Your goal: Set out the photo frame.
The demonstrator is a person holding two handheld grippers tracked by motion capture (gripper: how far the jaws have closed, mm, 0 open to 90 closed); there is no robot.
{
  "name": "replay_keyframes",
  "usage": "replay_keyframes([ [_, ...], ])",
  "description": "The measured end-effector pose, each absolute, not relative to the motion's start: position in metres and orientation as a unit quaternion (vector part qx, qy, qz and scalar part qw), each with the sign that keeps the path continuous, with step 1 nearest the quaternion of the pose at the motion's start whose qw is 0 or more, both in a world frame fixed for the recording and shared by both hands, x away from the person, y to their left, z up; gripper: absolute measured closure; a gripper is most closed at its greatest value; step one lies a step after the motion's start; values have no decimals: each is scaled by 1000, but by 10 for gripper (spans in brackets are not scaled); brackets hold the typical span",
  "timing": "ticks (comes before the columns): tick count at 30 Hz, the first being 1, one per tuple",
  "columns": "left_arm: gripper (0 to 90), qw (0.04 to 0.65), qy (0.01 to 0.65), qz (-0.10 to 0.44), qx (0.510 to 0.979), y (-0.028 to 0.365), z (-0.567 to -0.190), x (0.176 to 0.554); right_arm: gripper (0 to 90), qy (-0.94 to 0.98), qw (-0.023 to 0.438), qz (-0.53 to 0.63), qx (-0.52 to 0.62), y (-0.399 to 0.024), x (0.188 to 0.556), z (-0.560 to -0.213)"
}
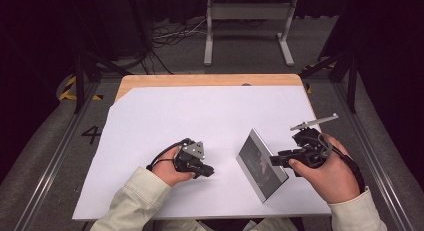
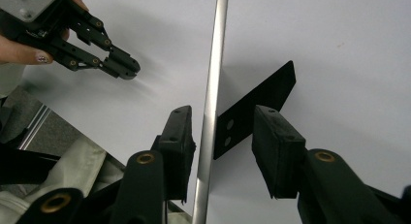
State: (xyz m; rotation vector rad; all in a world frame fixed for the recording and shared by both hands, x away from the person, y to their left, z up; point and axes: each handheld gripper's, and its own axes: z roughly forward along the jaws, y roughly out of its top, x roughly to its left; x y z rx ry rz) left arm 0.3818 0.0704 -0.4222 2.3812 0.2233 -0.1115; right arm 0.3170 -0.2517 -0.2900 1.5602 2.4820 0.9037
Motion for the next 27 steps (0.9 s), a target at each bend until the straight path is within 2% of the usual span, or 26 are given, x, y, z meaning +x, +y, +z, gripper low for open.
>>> replay_keyframes([
  [8, 837, 362, 90, -47, 926, 71, -423, 382, 605, 812, 24, 281, 511, -246, 324, -301],
  [27, 842, 361, 89, -48, 927, 70, -423, 381, 702, 824, 0, 257, 504, -233, 332, -313],
])
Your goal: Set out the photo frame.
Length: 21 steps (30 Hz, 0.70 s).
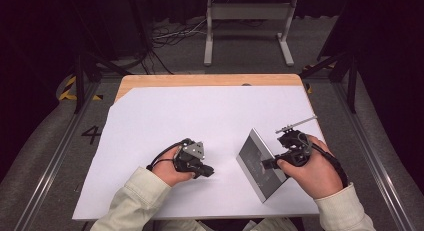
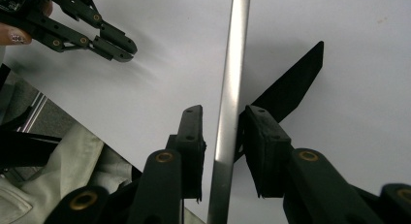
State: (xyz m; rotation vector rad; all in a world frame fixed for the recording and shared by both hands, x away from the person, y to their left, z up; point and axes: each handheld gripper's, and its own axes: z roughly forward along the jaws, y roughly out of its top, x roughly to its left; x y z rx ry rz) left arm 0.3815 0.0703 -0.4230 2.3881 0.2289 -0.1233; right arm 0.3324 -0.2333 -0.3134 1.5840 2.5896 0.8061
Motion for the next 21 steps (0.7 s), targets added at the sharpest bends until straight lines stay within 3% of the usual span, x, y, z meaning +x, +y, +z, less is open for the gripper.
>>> replay_keyframes([
  [5, 846, 359, 85, -49, 928, 68, -425, 382, 760, 823, 11, 250, 510, -231, 332, -311],
  [21, 850, 360, 84, -51, 928, 69, -425, 382, 805, 822, 14, 247, 513, -229, 331, -308],
])
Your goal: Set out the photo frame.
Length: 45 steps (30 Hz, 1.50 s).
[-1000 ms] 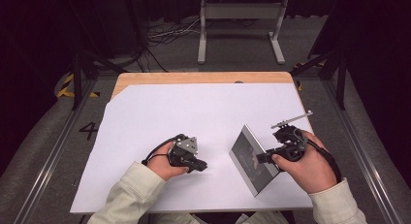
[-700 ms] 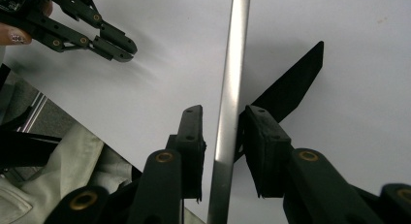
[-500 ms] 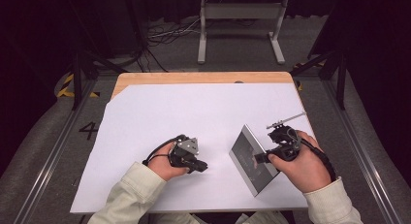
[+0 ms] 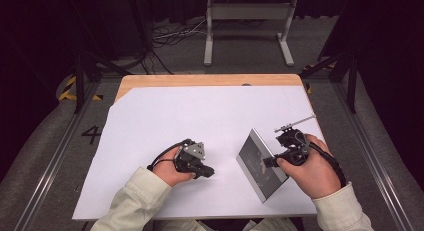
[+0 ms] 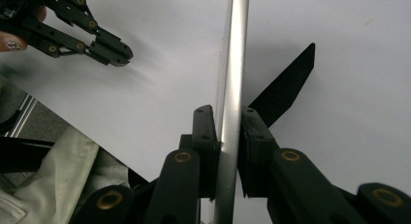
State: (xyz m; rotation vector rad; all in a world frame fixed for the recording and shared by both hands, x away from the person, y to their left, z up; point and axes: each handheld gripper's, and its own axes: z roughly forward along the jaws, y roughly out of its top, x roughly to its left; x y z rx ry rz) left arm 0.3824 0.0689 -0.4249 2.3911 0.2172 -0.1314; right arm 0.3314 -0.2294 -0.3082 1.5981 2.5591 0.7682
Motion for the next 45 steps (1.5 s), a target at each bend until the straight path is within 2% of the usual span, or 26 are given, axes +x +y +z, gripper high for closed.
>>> replay_keyframes([
  [24, 844, 363, 95, -52, 925, 74, -425, 383, 839, 832, 16, 236, 501, -233, 339, -301],
  [45, 819, 373, 138, -41, 916, 103, -424, 380, 840, 872, 19, 247, 422, -237, 368, -274],
])
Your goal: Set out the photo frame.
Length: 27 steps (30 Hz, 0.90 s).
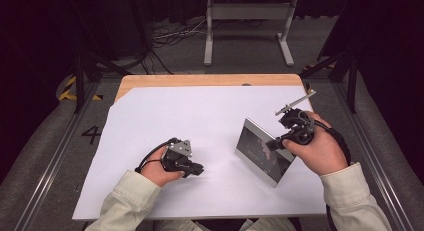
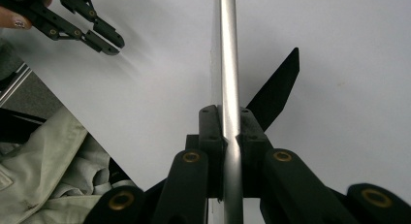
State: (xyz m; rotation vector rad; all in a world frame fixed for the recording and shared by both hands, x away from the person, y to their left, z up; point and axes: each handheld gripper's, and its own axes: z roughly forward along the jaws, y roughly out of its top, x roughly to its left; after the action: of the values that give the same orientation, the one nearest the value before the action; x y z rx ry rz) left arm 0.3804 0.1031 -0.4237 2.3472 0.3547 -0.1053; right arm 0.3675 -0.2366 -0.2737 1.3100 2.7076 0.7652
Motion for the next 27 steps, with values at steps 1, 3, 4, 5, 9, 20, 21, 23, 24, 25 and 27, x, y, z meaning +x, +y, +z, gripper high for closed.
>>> replay_keyframes([
  [1, 819, 373, 140, -39, 916, 105, -424, 380, 840, 873, 17, 247, 420, -237, 369, -273],
  [3, 819, 374, 145, -39, 915, 107, -424, 380, 841, 878, 17, 246, 410, -236, 372, -270],
  [4, 819, 374, 146, -40, 915, 108, -424, 380, 840, 881, 16, 245, 404, -235, 374, -269],
  [5, 819, 374, 149, -39, 915, 110, -424, 379, 840, 885, 17, 242, 398, -235, 376, -269],
  [9, 820, 377, 155, -34, 913, 115, -424, 378, 841, 895, 20, 239, 376, -231, 382, -265],
  [20, 819, 378, 184, -26, 907, 136, -428, 375, 840, 926, 33, 218, 306, -220, 401, -261],
  [21, 819, 378, 189, -25, 906, 138, -428, 374, 841, 927, 32, 218, 302, -219, 402, -261],
  [23, 818, 378, 195, -24, 905, 143, -428, 372, 841, 932, 31, 218, 289, -216, 407, -260],
  [24, 819, 380, 197, -24, 904, 144, -428, 372, 840, 933, 33, 217, 285, -215, 408, -260],
  [25, 819, 382, 200, -22, 902, 146, -429, 371, 841, 934, 33, 217, 280, -214, 410, -260],
  [27, 819, 382, 203, -22, 901, 148, -429, 370, 840, 937, 34, 216, 273, -213, 411, -259],
])
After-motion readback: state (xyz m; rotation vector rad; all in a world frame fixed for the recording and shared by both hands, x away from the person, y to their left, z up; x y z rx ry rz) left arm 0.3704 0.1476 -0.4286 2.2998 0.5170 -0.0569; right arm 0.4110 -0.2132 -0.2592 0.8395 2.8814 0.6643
